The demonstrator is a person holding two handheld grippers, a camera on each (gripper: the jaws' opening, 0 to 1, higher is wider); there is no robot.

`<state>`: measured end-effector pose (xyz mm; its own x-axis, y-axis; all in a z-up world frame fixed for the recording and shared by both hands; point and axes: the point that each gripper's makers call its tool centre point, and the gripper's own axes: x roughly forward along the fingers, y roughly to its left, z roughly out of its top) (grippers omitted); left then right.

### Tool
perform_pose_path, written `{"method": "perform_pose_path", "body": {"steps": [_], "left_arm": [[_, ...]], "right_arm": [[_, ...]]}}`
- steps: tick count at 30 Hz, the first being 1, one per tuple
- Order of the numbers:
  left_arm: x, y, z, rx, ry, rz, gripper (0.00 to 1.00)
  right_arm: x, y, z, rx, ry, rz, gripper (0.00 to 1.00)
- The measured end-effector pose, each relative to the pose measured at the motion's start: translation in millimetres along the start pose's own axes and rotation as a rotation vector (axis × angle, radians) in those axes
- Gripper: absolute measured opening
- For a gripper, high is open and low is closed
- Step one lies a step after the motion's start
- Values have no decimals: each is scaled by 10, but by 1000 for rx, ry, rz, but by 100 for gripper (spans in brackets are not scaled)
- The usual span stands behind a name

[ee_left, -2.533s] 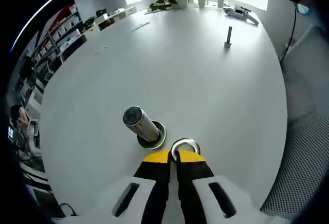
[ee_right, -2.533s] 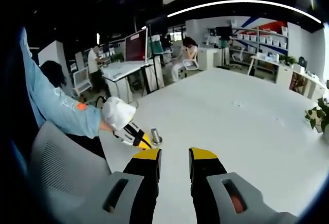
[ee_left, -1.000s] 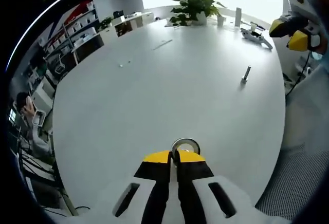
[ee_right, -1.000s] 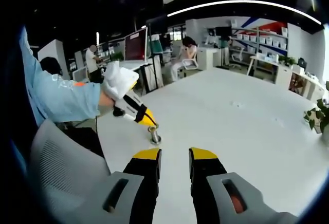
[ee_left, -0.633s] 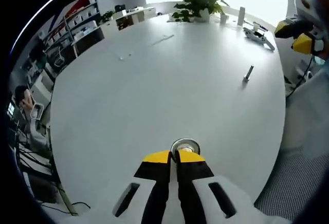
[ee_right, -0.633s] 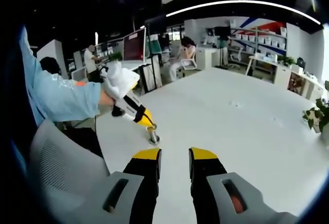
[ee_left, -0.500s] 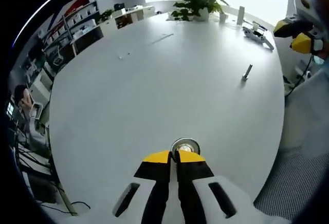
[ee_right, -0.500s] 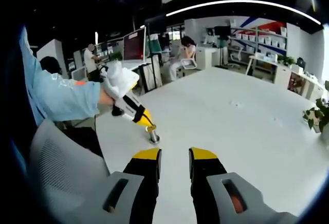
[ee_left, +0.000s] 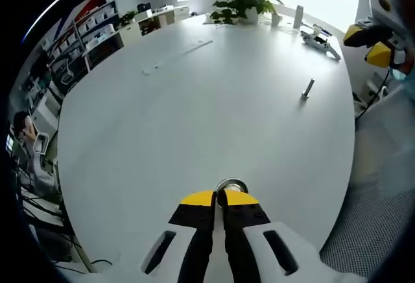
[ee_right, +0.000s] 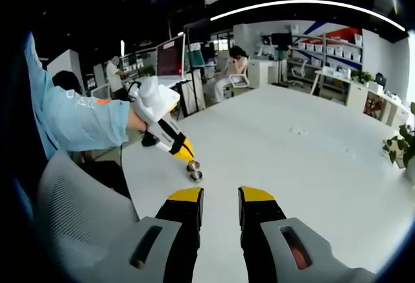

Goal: Place the washer onto the threaded stud by aligning its center hole with the stud, sliding it down to the base, and recovering from edge contact or off-axis alignment until the washer reaches the visible bottom stop.

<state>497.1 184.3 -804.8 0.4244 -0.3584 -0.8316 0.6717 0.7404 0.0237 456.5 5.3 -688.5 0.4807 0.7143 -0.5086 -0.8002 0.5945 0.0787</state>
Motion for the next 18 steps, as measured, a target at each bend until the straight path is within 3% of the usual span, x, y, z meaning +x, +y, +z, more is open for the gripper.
{"method": "perform_pose_path", "body": {"steps": [13, 18], "left_arm": [[6, 7, -3, -19, -15, 9, 3], [14, -6, 4, 16, -22, 26, 3]], "right_arm": [[18, 14, -22, -3, 10, 7, 23], [21, 25, -23, -4, 12, 11, 23]]}}
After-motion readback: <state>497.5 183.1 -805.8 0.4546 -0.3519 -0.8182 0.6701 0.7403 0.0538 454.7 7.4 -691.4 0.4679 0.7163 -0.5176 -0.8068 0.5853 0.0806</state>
